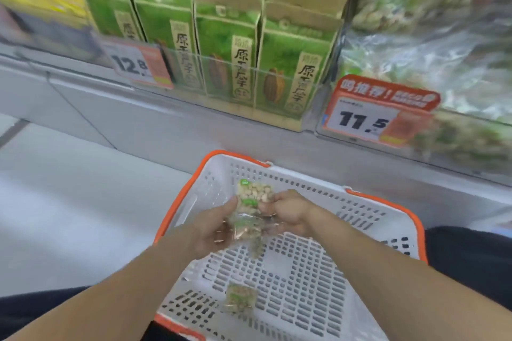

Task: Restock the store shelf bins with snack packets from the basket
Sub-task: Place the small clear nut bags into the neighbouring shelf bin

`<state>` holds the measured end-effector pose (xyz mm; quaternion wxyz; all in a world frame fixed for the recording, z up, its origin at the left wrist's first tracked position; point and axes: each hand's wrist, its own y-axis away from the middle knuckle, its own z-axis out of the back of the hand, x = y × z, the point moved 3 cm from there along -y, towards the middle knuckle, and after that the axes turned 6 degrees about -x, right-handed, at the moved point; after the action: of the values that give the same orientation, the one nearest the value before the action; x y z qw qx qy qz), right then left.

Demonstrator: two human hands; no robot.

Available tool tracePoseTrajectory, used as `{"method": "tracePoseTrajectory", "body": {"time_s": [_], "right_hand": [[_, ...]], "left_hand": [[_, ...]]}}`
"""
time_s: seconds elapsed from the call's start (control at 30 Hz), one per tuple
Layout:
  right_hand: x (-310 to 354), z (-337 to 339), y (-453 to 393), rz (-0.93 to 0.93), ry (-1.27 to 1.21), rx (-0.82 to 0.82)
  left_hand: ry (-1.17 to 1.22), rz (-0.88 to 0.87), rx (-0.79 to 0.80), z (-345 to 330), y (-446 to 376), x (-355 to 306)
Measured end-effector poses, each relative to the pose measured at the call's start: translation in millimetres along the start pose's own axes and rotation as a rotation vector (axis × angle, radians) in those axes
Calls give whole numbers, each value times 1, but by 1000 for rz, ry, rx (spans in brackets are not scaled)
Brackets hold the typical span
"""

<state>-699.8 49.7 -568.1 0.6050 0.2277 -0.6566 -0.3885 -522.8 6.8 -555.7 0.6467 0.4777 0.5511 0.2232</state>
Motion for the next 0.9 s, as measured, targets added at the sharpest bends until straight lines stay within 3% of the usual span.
{"method": "tracePoseTrajectory", "body": {"time_s": [0.2, 0.33, 0.43, 0.63, 0.9], "right_hand": [[83, 16, 104, 203, 30, 104], [89, 40, 168, 321, 40, 150], [86, 56, 197, 437, 29, 152], [119, 75, 227, 658, 166, -7], [136, 79, 236, 812, 269, -149]], "left_hand": [[-178, -236, 176, -10, 104, -79], [-514, -575, 195, -21, 170, -113], [-588, -762, 208, -30, 192, -124], [-556, -959, 215, -44, 200, -134], [-177, -887, 180, -59, 206, -147]]}}
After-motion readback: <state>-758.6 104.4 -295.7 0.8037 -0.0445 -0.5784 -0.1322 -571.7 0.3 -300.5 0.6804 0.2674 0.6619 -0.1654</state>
